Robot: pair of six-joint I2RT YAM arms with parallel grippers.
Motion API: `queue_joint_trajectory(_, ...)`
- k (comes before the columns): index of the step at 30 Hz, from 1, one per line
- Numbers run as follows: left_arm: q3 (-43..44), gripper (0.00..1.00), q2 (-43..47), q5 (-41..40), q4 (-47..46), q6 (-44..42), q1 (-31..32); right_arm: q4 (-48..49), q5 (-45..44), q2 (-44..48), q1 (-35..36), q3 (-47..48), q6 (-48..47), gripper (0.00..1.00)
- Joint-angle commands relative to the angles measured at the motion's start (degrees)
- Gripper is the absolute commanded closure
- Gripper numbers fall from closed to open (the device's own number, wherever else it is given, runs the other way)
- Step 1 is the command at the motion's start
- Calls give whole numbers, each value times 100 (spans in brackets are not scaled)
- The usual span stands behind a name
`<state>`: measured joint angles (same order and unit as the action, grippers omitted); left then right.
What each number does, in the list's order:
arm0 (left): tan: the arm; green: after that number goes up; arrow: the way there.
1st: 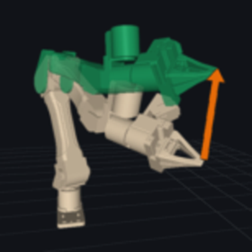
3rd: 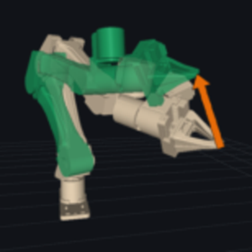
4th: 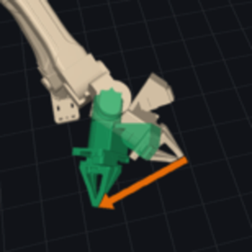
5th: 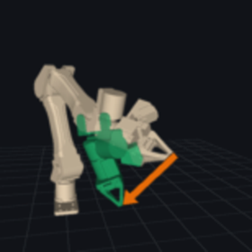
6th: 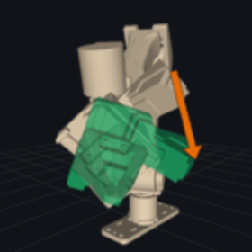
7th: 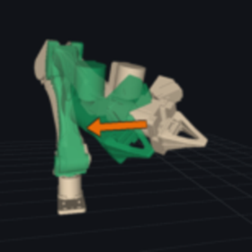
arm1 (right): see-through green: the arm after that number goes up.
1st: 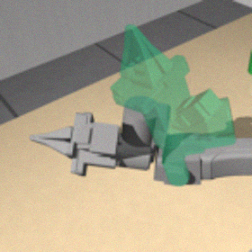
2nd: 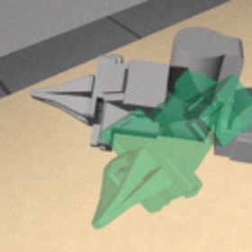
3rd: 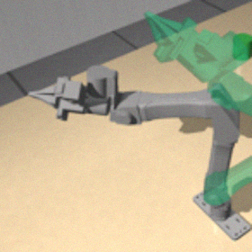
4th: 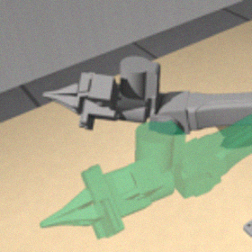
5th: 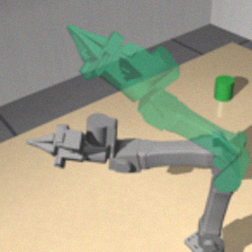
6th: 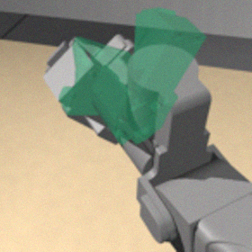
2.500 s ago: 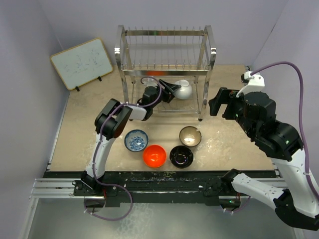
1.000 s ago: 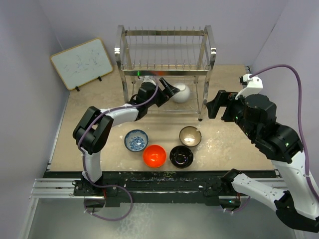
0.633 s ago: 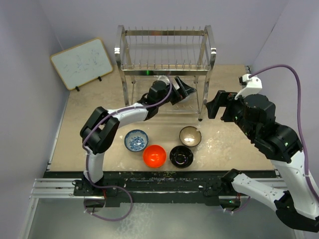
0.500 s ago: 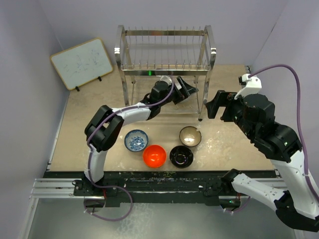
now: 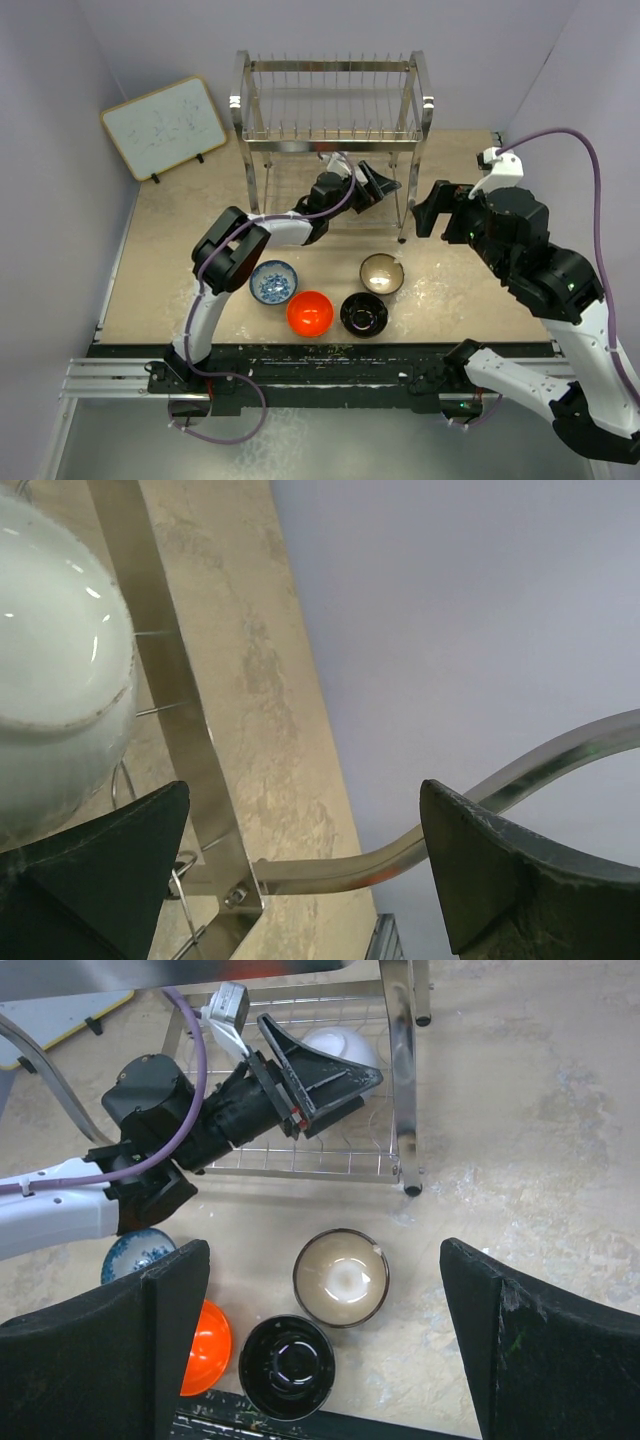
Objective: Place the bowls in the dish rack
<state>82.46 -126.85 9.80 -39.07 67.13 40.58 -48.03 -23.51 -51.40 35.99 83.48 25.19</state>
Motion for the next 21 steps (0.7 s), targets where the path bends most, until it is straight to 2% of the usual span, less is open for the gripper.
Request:
queue_joint_trajectory(1,359,1,-201,12,-849,313,26,218,-168,-37,-13,43,-105,1)
queue_joint_trajectory(12,574,1,-498,-576,-872,480,60,207,-191,-44,-13,4,-120,1)
queue_joint_trajectory(21,369,1,-250,-1786,-392,329,157,209,-185,1,-13,-63,-120,1)
